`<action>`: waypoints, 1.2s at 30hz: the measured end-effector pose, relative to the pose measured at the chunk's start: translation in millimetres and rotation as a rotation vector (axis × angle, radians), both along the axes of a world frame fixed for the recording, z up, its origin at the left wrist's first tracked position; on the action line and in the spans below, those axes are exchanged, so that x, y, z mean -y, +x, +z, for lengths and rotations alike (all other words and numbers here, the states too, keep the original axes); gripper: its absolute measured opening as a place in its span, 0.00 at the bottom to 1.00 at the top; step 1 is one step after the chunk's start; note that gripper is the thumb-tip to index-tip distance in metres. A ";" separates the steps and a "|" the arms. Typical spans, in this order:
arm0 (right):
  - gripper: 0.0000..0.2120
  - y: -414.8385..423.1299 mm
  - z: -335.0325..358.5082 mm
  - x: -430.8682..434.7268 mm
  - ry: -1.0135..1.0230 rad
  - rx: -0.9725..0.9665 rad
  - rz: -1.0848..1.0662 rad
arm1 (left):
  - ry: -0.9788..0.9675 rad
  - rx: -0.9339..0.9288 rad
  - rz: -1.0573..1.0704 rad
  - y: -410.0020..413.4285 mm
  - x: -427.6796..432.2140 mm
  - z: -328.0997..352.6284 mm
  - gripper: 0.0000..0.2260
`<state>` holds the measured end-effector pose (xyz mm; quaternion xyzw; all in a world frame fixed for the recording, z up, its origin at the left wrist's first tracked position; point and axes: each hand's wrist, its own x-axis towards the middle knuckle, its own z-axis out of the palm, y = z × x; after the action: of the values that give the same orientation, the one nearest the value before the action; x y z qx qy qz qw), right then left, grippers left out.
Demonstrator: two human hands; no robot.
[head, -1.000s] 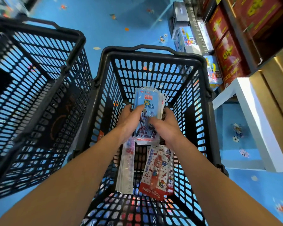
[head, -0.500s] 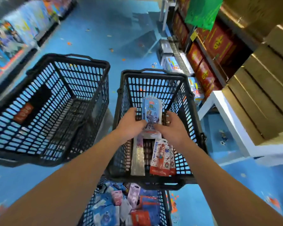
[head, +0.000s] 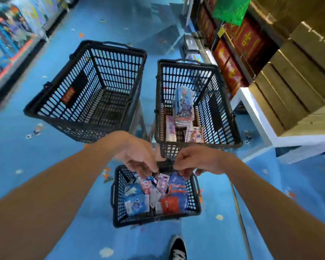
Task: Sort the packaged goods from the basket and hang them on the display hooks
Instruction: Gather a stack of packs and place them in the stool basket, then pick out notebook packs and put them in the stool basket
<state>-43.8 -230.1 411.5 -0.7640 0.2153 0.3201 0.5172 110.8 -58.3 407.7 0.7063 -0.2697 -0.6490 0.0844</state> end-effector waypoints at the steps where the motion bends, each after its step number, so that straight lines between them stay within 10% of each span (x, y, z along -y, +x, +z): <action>1: 0.06 -3.8 -10.4 -8.5 -0.029 -0.046 0.035 | 0.020 -0.008 -0.005 -6.2 -8.3 -13.9 0.06; 22: 0.08 -89.5 -423.4 -58.4 -0.494 -0.069 0.137 | -0.042 0.334 0.257 -133.9 -19.5 -398.8 0.31; 32: 0.55 -53.7 -557.9 22.8 -0.959 -0.100 0.350 | -0.260 0.591 -0.117 -118.2 45.0 -572.6 0.12; 36: 0.56 -25.5 -576.2 34.7 -1.007 -0.183 0.598 | -0.279 0.600 -0.370 -111.1 65.2 -594.8 0.18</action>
<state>-69.3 -264.7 -164.6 -0.9121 0.1599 0.3751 -0.0421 -0.3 -123.5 -187.1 0.7859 -0.4915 -0.3746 -0.0215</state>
